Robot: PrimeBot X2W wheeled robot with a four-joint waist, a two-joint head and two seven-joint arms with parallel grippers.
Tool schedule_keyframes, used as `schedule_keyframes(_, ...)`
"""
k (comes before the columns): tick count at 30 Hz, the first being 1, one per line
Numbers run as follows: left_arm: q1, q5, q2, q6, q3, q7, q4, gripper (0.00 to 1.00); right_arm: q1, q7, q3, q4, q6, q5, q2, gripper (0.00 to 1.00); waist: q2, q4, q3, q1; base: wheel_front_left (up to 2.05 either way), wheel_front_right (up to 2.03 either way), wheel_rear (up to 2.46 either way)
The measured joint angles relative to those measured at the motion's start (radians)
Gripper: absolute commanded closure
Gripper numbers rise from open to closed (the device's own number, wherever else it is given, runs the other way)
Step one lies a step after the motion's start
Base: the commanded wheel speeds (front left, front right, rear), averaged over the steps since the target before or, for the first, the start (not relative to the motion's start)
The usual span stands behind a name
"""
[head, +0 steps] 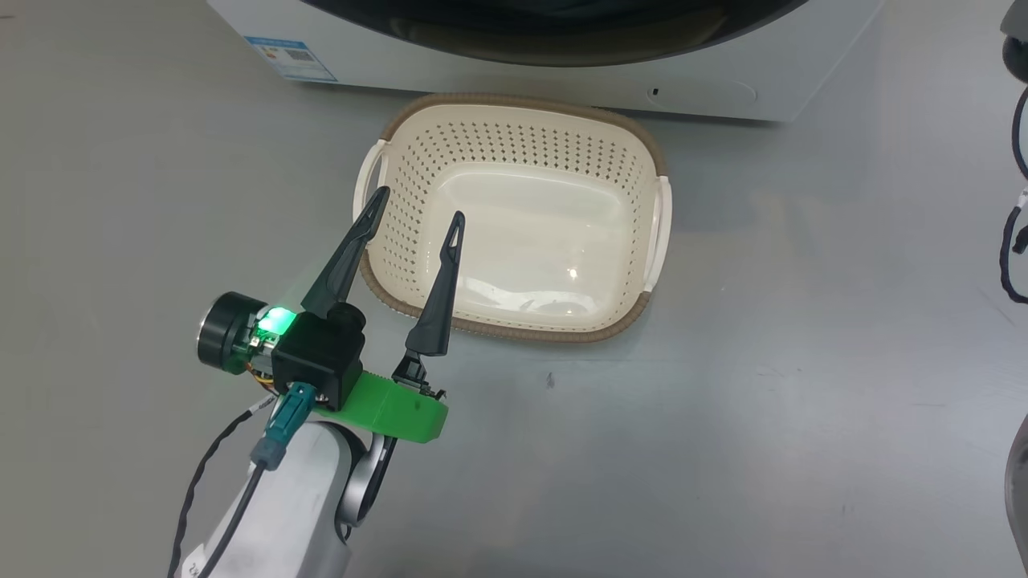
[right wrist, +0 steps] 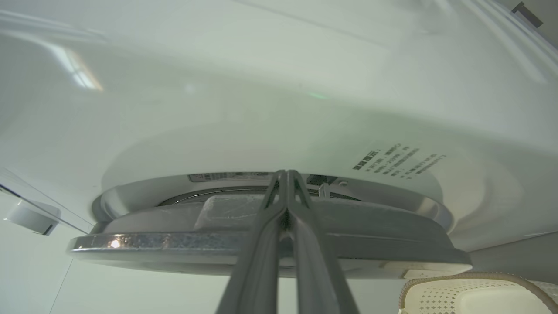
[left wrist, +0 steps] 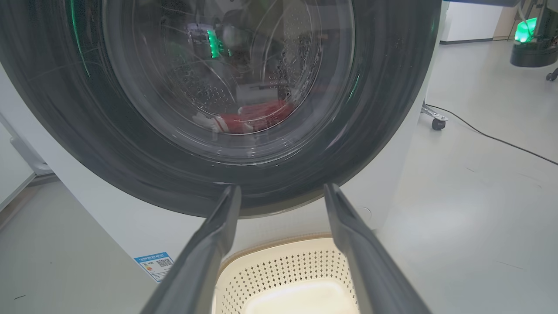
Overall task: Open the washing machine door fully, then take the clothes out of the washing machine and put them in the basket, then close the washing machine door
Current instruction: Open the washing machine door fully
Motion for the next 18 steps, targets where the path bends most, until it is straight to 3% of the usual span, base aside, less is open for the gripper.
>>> schedule_keyframes(18, -0.016, -0.003, -0.005, -0.001, -0.010, 0.000, -0.001, 0.00, -0.131, 0.147, 0.033, 0.100, -0.008, 0.048, -0.029, 1.00, 0.0000, 0.053, 0.031, 0.0000, 0.00, 0.00, 0.00)
